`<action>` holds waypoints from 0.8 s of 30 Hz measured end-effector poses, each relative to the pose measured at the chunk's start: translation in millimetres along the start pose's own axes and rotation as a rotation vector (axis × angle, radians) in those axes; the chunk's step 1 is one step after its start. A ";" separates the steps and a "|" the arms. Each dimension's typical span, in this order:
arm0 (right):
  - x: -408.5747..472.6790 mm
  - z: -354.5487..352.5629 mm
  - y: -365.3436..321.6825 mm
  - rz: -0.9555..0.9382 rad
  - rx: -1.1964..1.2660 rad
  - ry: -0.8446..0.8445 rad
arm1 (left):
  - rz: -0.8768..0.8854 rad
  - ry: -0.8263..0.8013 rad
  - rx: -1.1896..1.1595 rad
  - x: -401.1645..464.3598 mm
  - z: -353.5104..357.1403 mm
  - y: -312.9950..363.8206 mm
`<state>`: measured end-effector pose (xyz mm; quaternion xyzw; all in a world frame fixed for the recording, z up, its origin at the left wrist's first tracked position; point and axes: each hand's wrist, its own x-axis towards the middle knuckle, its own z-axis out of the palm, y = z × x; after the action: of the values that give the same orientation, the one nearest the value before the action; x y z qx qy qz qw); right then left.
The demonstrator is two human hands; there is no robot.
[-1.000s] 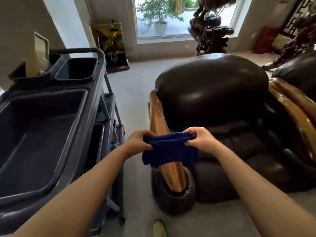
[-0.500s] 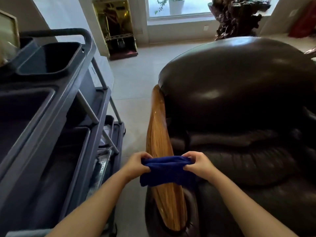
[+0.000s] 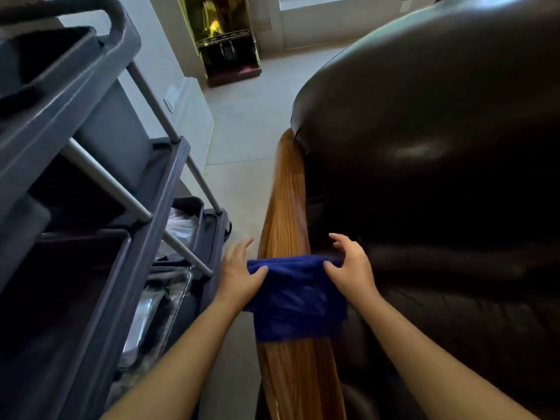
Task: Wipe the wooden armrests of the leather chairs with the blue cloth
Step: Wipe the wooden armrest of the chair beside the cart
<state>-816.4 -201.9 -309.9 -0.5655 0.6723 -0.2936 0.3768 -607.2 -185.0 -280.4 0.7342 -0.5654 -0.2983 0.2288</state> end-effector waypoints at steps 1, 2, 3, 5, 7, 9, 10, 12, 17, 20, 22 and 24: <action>-6.4 5.5 1.1 -0.028 -0.014 0.181 | 0.080 0.105 0.042 -3.8 4.5 -1.4; -16.0 12.3 1.0 -0.048 -0.014 0.322 | 0.170 0.178 0.105 -9.9 9.2 -1.9; -25.6 21.1 0.7 -0.064 -0.017 0.375 | 0.249 0.200 0.175 -16.3 16.0 -2.5; -41.5 42.2 1.7 -0.111 -0.093 0.270 | 0.333 0.142 0.305 -26.6 33.7 -6.2; -46.5 63.2 9.0 -0.146 -0.168 0.094 | 0.310 0.050 0.409 -29.1 51.4 -12.7; -42.3 75.3 16.9 -0.137 -0.149 0.011 | 0.247 0.000 0.479 -25.7 64.9 -22.1; -38.8 79.2 20.4 -0.138 -0.134 0.011 | 0.223 -0.012 0.486 -23.2 70.0 -26.3; -33.2 84.9 24.5 -0.167 -0.136 0.034 | 0.185 0.001 0.474 -19.0 77.3 -29.0; -13.8 87.7 21.8 -0.196 -0.127 0.032 | 0.179 0.121 0.469 -4.6 85.1 -19.6; 5.8 84.2 14.9 -0.194 -0.119 0.011 | 0.174 0.113 0.460 13.9 83.4 -15.5; 22.8 84.1 9.7 -0.210 -0.118 0.011 | 0.171 0.105 0.440 29.0 81.1 -11.5; 39.9 84.8 4.8 -0.227 -0.126 0.007 | 0.174 0.096 0.416 44.0 78.4 -7.0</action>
<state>-750.9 -237.6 -366.9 -0.6595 0.6225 -0.2933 0.3025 -648.9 -225.7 -349.2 0.7275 -0.6643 -0.1192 0.1238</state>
